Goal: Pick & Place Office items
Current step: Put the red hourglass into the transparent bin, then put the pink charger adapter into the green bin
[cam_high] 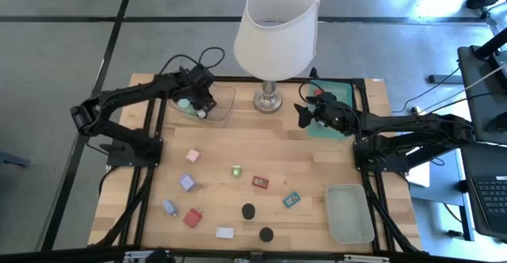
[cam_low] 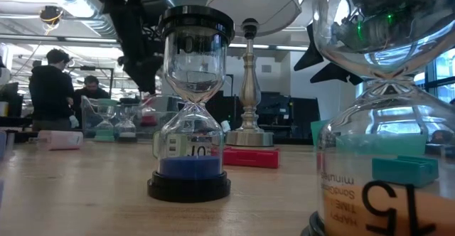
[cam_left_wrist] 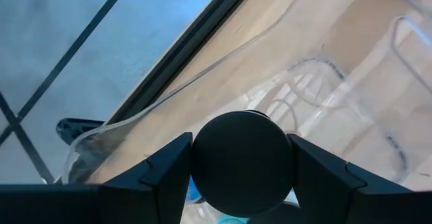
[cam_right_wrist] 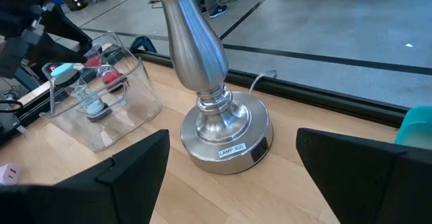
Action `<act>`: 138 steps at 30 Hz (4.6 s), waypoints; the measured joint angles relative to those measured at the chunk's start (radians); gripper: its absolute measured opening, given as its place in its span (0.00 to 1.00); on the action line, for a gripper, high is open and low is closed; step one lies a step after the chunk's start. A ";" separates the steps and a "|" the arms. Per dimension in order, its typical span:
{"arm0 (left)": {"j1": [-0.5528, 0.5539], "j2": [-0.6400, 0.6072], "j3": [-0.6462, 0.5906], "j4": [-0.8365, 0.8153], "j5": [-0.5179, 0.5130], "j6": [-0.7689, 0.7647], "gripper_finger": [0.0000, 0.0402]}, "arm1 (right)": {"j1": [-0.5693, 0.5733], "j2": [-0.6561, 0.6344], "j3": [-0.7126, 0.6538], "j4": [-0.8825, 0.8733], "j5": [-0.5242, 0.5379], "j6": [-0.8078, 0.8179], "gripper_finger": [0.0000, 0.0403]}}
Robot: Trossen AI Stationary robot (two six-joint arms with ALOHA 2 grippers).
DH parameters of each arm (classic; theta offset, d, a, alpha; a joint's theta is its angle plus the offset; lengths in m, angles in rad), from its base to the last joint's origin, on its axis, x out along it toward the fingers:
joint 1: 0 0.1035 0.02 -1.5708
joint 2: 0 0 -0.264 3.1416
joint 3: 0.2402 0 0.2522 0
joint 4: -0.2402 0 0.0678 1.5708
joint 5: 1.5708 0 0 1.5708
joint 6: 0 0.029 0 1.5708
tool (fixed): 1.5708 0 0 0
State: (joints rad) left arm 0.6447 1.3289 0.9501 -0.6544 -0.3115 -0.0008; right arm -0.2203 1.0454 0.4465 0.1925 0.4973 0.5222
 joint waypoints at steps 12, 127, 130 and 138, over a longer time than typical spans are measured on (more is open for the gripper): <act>0.056 0.067 0.000 0.025 0.037 0.006 0.53 | 0.000 0.000 0.000 0.000 0.000 0.000 0.81; -1.124 0.105 -0.141 -0.309 -0.144 -1.453 0.63 | 0.000 0.000 0.000 0.000 0.000 0.000 0.81; -1.133 0.139 -0.141 -0.333 -0.162 -1.482 0.65 | 0.000 0.000 0.000 0.000 0.000 0.000 0.81; -1.149 0.173 -0.154 -0.371 -0.212 -1.533 0.79 | 0.000 0.000 0.000 0.000 0.000 0.000 0.81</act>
State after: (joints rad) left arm -0.5041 1.5021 0.7958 -1.0258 -0.5230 -1.5336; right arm -0.2207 1.0454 0.4465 0.1921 0.4973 0.5224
